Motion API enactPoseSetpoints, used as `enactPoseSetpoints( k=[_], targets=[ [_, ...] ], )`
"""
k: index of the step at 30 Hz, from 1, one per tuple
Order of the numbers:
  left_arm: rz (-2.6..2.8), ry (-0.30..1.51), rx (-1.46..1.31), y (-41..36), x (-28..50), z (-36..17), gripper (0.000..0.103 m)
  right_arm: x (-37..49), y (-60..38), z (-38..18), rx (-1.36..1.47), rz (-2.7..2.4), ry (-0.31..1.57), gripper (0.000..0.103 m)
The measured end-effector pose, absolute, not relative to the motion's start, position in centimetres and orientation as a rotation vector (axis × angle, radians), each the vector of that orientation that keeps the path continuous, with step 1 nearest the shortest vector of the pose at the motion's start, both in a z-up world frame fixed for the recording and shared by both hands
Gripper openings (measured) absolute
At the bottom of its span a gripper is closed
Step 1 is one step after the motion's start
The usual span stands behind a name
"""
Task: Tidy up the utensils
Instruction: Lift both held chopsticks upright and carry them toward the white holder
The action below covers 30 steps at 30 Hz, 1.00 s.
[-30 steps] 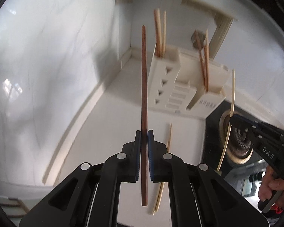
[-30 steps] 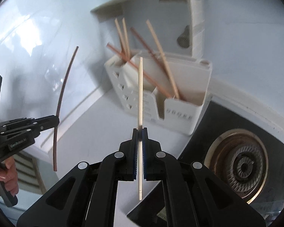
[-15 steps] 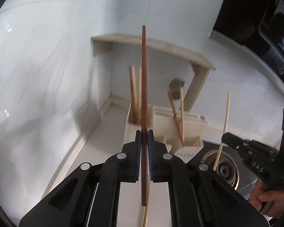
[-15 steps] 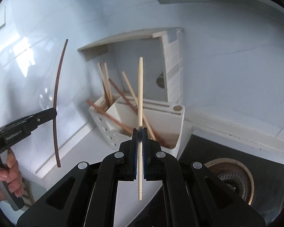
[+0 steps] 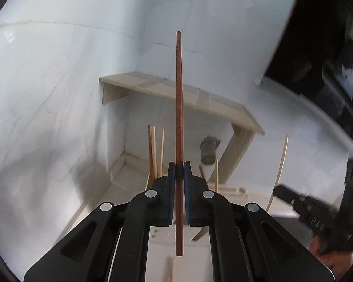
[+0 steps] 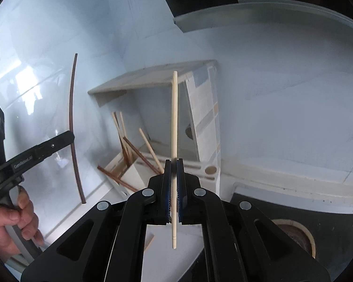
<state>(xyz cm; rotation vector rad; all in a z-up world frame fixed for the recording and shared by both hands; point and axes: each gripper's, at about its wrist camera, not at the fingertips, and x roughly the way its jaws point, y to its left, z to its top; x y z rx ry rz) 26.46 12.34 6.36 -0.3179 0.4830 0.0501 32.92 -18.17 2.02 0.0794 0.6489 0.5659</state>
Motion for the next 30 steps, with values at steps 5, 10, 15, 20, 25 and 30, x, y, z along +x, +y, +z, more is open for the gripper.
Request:
enactPoseSetpoints(
  k=[5, 10, 15, 20, 25, 30],
  targets=[
    [0.045, 0.45, -0.325, 12.8, 27.9, 6.4, 0.006, 33.8, -17.9, 1.9, 0.095, 0.569, 0.627, 0.005],
    [0.048, 0.419, -0.301, 13.1, 28.7, 6.2, 0.006, 34.5, -18.3, 1.8, 0.126, 0.557, 0.575, 0.005],
    [0.058, 0.406, -0.396, 14.7, 29.9, 5.3, 0.006, 35.4, -18.3, 1.6, 0.13, 0.55, 0.552, 0.005],
    [0.067, 0.398, -0.323, 14.2, 30.7, 4.9, 0.006, 36.0, -18.1, 1.3, 0.133, 0.538, 0.554, 0.005],
    [0.058, 0.397, -0.275, 13.4, 31.5, 4.4, 0.006, 35.8, -17.5, 0.9, 0.108, 0.535, 0.533, 0.005],
    [0.064, 0.388, -0.273, 13.5, 32.1, 3.4, 0.006, 35.7, -17.0, 0.0, 0.086, 0.531, 0.53, 0.005]
  ],
)
